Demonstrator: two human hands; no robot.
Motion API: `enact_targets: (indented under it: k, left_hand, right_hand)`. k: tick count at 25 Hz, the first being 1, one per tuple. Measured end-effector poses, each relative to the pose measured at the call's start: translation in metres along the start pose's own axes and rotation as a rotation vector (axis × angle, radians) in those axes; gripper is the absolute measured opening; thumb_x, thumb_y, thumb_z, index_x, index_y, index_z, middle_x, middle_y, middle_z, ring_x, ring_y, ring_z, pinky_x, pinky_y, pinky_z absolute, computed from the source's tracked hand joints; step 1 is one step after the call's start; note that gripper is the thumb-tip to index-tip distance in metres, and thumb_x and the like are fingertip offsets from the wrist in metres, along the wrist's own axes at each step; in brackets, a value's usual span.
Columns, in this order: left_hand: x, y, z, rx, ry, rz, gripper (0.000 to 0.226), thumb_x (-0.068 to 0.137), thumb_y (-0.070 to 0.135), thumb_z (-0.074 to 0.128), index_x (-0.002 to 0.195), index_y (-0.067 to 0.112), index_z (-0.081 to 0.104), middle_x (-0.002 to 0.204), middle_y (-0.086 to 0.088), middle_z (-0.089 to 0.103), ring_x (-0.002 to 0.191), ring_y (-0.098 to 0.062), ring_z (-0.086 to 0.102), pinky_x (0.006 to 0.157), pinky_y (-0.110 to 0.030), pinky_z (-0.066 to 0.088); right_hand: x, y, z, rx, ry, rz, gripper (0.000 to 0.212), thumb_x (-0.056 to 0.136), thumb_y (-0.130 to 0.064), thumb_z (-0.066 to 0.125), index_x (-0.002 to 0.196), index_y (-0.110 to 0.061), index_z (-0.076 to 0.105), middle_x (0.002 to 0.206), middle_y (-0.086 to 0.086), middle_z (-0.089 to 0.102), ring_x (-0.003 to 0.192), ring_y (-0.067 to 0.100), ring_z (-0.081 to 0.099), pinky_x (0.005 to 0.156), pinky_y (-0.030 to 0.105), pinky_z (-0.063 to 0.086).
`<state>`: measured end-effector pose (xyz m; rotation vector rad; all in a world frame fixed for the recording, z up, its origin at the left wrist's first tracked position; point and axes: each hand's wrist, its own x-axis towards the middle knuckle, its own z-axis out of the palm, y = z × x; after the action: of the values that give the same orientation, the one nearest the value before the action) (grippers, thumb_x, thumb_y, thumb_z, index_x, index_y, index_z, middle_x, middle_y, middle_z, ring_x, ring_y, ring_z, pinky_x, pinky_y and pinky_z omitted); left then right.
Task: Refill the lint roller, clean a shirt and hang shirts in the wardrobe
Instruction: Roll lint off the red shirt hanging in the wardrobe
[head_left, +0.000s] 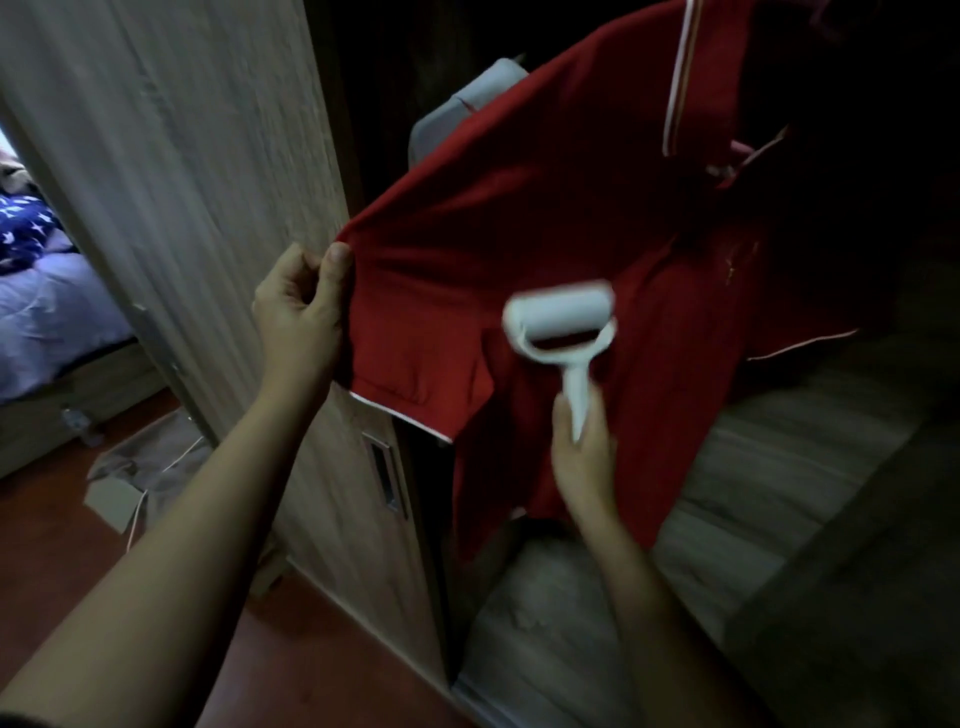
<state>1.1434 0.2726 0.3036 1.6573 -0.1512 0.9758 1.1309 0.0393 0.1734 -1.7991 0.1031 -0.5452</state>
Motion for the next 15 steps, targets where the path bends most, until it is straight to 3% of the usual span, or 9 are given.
enact_targets:
  k: [2,5,7,9,12,15]
  left_hand:
    - [0.0,0.0,0.0,-0.004,0.0,-0.003,0.037,0.087,0.046,0.054,0.059,0.028,0.039,0.052,0.011,0.038,0.052,-0.005,0.032,0.049,-0.023,0.028]
    - [0.002,-0.002,-0.002,0.015,-0.005,0.01,0.036,0.086,0.049,0.054,0.06,0.027,0.04,0.055,0.003,0.039,0.054,-0.01,0.035,0.051,-0.027,0.029]
    - [0.004,-0.002,-0.003,0.027,-0.001,0.024,0.037,0.086,0.05,0.054,0.06,0.027,0.04,0.056,0.003,0.04,0.055,-0.01,0.035,0.052,-0.028,0.03]
    - [0.003,-0.002,-0.002,0.018,-0.003,0.024,0.037,0.086,0.05,0.054,0.06,0.028,0.041,0.052,0.014,0.042,0.053,-0.004,0.036,0.052,-0.023,0.031]
    - [0.002,-0.003,-0.001,0.028,0.001,0.025,0.036,0.086,0.048,0.053,0.06,0.028,0.04,0.047,0.019,0.045,0.05,0.002,0.036,0.051,-0.016,0.031]
    - [0.002,-0.002,-0.001,0.017,0.001,0.036,0.036,0.086,0.048,0.054,0.06,0.028,0.04,0.047,0.019,0.045,0.049,0.003,0.035,0.05,-0.016,0.03]
  right_hand:
    - [-0.038,0.066,0.013,-0.147,-0.11,0.136,0.034,0.092,-0.028,0.052,0.123,-0.014,0.055,0.103,0.011,0.069,0.093,0.026,0.065,0.068,0.019,0.036]
    - [-0.059,0.101,0.009,-0.345,-0.185,0.152,0.024,0.088,-0.029,0.059,0.097,-0.007,0.065,0.085,0.02,0.071,0.081,0.038,0.068,0.058,0.025,0.035]
    - [-0.033,0.082,-0.004,-0.345,-0.053,0.09,0.025,0.087,-0.027,0.061,0.085,-0.003,0.065,0.078,0.024,0.07,0.074,0.04,0.067,0.057,0.032,0.04]
    - [0.01,0.045,-0.026,-0.249,0.128,0.01,0.026,0.089,-0.024,0.058,0.082,0.001,0.063,0.076,0.027,0.067,0.07,0.039,0.065,0.058,0.035,0.041]
    - [0.081,-0.004,-0.067,-0.118,0.391,-0.072,0.033,0.094,-0.024,0.05,0.09,0.005,0.064,0.084,0.027,0.066,0.074,0.029,0.061,0.06,0.026,0.033]
    - [0.112,-0.02,-0.09,0.043,0.534,0.033,0.039,0.096,-0.03,0.044,0.102,0.003,0.064,0.09,0.02,0.065,0.079,0.021,0.056,0.062,0.026,0.036]
